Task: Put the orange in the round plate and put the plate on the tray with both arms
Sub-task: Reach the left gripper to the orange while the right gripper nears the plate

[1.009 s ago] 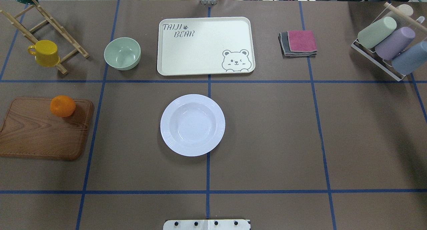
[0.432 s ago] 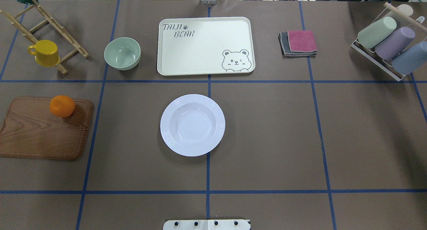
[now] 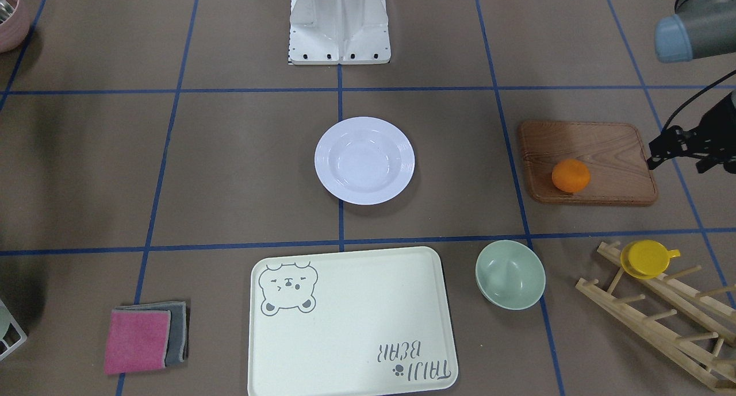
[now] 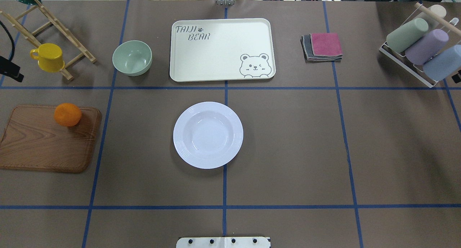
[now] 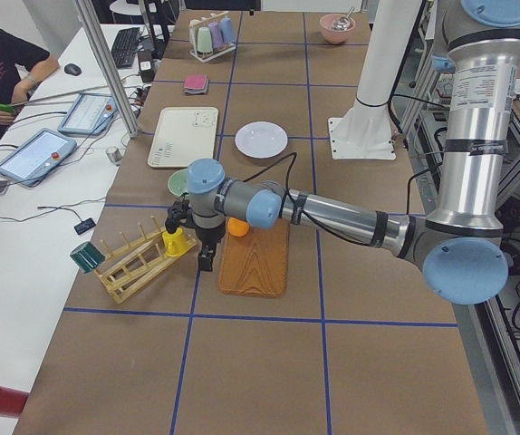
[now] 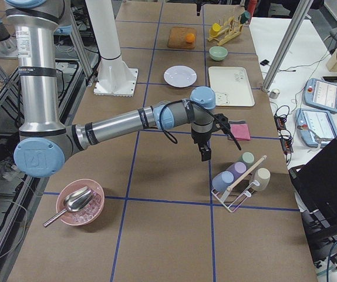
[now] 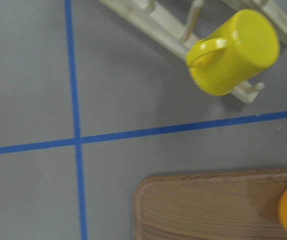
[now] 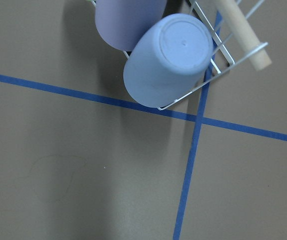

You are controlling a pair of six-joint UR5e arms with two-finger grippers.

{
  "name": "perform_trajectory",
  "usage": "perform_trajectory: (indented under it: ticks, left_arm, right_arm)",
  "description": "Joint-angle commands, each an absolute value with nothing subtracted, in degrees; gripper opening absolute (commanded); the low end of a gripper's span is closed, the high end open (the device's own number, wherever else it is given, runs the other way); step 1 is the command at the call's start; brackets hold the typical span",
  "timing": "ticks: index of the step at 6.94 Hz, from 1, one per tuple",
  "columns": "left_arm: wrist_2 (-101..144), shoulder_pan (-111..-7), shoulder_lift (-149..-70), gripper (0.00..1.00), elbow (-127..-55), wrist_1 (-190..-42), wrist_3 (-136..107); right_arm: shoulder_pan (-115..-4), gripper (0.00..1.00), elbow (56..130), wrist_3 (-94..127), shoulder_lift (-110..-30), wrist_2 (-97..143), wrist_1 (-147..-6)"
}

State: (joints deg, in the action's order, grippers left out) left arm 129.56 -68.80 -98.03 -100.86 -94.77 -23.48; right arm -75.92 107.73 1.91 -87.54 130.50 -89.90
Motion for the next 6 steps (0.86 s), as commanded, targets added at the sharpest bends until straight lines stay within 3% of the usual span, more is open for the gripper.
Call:
perform_trajectory:
  ticks: [1,4,6]
  left_arm:
    - [129.55,-65.05,-101.59,0.99,-98.37,-94.92,-27.14]
    - [129.20,-60.67,-101.34,0.99,-96.61,-101.29,-36.96]
    - [128.67,-59.51,-101.25,0.99,-91.78,-108.87,-39.98]
  right_arm:
    - [-66.32,1.00,109.25,12.74,-80.98,132.09,-89.74]
    - [-50.41,1.00,108.46,36.70,-67.80,132.72,-87.98]
    - [-47.65,1.00,101.73,42.67,-67.24,132.98,-72.52]
